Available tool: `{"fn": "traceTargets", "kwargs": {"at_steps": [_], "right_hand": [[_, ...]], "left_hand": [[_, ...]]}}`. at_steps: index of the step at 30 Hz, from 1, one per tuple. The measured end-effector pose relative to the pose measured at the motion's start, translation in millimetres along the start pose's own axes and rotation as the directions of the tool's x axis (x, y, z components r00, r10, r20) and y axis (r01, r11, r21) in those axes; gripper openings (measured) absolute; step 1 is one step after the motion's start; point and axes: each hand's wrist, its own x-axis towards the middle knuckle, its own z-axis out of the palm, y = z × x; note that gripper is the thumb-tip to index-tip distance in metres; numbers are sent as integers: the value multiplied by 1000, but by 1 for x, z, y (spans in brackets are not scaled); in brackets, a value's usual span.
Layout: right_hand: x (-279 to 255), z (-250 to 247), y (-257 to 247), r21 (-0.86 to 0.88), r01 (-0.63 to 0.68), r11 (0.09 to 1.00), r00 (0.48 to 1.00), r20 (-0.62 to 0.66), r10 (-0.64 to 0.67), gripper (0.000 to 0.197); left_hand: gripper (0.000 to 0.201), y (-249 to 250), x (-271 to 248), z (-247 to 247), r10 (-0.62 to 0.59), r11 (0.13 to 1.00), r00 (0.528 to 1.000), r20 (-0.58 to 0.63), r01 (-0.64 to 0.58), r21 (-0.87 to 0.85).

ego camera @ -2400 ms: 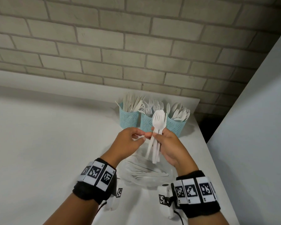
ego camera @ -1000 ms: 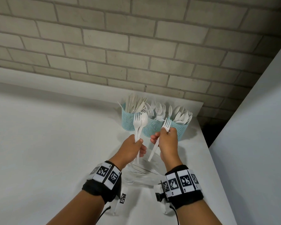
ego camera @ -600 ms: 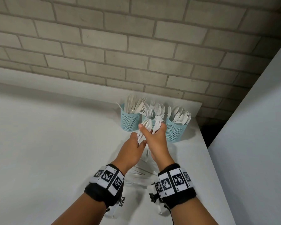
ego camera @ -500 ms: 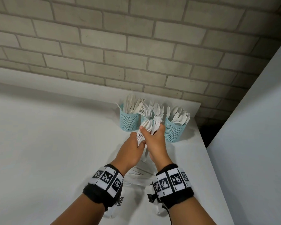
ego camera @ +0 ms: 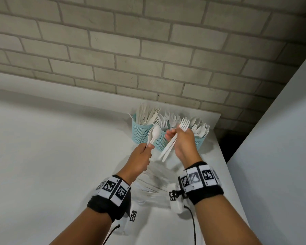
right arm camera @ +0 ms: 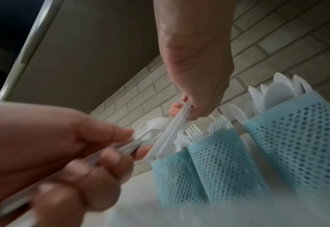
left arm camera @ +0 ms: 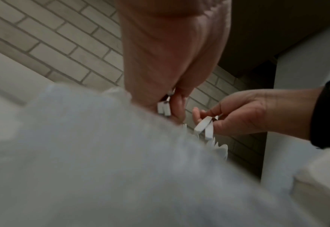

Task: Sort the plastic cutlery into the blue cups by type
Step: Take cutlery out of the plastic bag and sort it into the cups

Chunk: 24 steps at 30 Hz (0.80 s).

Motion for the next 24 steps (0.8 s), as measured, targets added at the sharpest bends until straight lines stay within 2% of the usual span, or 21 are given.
{"fn": "traceTargets", "kwargs": {"at_steps": [2, 4, 8, 10, 12, 14, 17, 19, 22, 24], "right_hand": [[10, 4, -17, 72, 77, 994, 997, -24, -76, 9], [20, 9, -36, 146, 180, 973, 983, -70, -172, 16], [40, 19, -55, 253, 391, 885, 919, -165, -359, 18], [48, 22, -54, 196, 431, 881, 899, -174, -401, 18], [56, 23, -42, 96, 417, 904, 904, -145, -402, 18], [65, 22, -25, -69, 376, 924, 917, -114, -382, 15], [73, 18, -7, -275, 371, 887, 917, -45, -397, 26], [76, 15, -3, -463, 433, 773, 885, 56, -462, 37], [75, 14, -1, -719, 527, 453, 795, 230, -561, 43], [74, 14, 4, -807, 548, 220, 755, 364, -546, 39]], "left_hand": [[26, 6, 2, -2, 3, 998, 1000, 9, -2, -68], [22, 9, 4, -4, 24, 994, 1000, 17, -22, -109], [23, 12, 6, -6, 48, 989, 999, 13, -45, -139], [22, 12, 8, -7, 47, 987, 999, 11, -45, -156], [22, 11, 10, -8, 33, 983, 999, 19, -30, -180], [22, 8, 11, -10, 16, 979, 999, 33, -9, -206], [24, 7, 14, -14, -7, 977, 999, 31, 13, -213], [26, 7, 15, -15, -24, 973, 1000, 19, 28, -229], [29, 6, 16, -14, -42, 967, 999, 22, 46, -249], [28, 5, 15, -12, -45, 967, 999, 29, 51, -249]]}}
